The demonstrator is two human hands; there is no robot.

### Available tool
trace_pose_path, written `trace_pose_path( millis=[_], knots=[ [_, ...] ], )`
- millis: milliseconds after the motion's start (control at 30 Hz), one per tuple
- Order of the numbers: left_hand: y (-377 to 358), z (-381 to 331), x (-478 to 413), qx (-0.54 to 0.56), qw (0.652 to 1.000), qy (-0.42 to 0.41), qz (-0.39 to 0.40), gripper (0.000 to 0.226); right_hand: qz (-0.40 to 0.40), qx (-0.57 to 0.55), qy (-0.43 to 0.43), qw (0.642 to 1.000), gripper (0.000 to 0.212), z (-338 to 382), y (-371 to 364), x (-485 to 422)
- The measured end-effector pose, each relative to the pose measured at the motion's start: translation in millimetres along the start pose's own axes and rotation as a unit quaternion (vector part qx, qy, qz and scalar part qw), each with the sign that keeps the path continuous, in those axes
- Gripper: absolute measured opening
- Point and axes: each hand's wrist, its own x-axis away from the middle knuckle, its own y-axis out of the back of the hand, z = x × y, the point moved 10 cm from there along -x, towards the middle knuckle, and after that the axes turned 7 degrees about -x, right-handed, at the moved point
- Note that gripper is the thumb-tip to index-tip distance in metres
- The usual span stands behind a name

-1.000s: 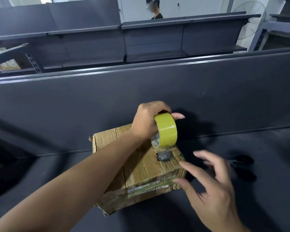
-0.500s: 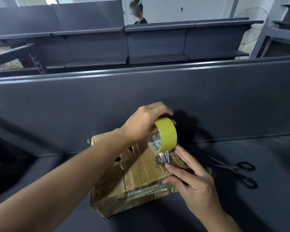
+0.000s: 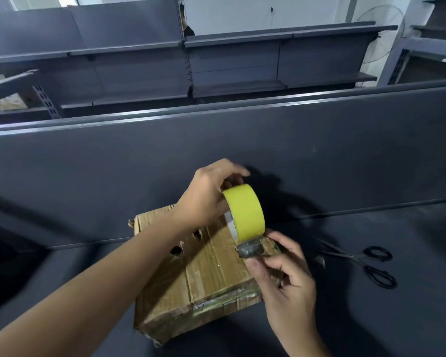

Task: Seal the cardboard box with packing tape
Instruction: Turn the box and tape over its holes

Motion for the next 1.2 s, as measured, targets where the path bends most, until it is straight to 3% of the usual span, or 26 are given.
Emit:
trace_pose_path(
  millis=[100, 200, 300, 467, 567, 700, 900, 1033, 1200],
  knots=[
    [-9, 29, 9, 0.112, 0.985, 0.129, 0.038, 0.033, -0.026, -0.029, -0.091, 0.995, 0.031, -9, 2, 3],
    [-17, 25, 13, 0.068, 0.989, 0.093, 0.087, 0.022, 0.000, -0.041, -0.221, 0.974, 0.056, -28, -4, 8],
    [-22, 17, 14, -0.075, 0.988, 0.035, 0.130, 0.018, 0.036, -0.072, -0.303, 0.950, 0.036, -34, -13, 8],
    [-22, 7, 10, -0.078, 0.982, 0.005, 0.174, 0.034, 0.088, -0.107, -0.340, 0.930, 0.026, -22, -17, 9],
    [-12, 3, 7, -0.102, 0.982, 0.003, 0.162, 0.040, 0.103, -0.100, -0.348, 0.926, 0.026, -16, -13, 16],
    [-3, -8, 8, -0.100, 0.983, -0.003, 0.153, 0.040, 0.110, -0.072, -0.352, 0.927, 0.030, -12, -2, 32],
    [3, -23, 20, -0.082, 0.987, -0.005, 0.139, 0.041, 0.124, -0.055, -0.380, 0.915, 0.053, -6, 17, 51],
    [8, -35, 28, -0.069, 0.986, -0.011, 0.150, 0.042, 0.151, -0.056, -0.368, 0.916, 0.041, 7, 23, 54],
    [28, -36, 35, 0.006, 0.991, 0.014, 0.134, 0.035, 0.225, -0.037, -0.351, 0.908, 0.043, 20, 21, 55]
  ],
)
